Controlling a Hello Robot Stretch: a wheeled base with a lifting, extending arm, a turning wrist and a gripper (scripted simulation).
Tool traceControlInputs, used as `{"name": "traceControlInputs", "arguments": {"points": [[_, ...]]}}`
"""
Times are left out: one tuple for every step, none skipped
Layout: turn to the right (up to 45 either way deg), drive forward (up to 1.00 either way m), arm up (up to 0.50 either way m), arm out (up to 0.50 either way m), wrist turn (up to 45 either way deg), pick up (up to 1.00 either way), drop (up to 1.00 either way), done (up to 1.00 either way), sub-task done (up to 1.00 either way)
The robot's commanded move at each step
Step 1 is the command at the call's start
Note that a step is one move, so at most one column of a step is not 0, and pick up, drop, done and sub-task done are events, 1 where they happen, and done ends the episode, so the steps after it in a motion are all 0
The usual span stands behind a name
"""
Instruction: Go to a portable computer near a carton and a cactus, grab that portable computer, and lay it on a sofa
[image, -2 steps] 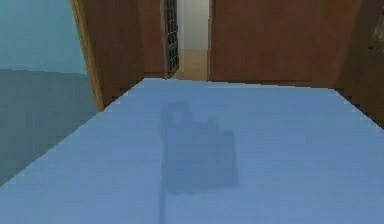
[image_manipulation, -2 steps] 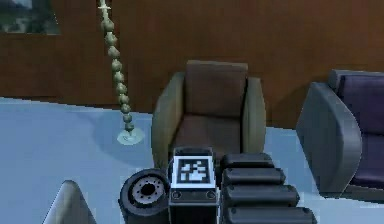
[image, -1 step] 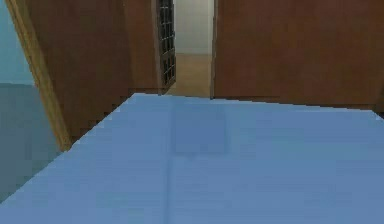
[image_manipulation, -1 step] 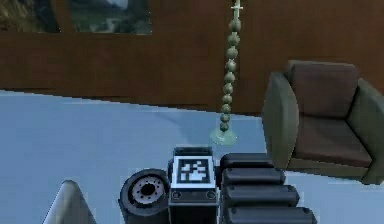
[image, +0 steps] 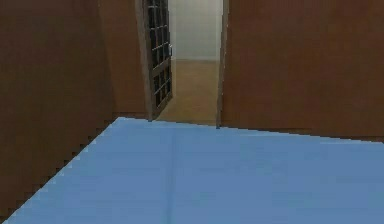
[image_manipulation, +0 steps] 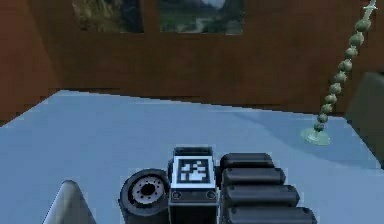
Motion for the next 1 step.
{"name": "traceControlInputs", "arguments": {"points": [[0.0,1.00,0.00,0.00,0.0,0.00,0.00,0.00,0.00]]}}
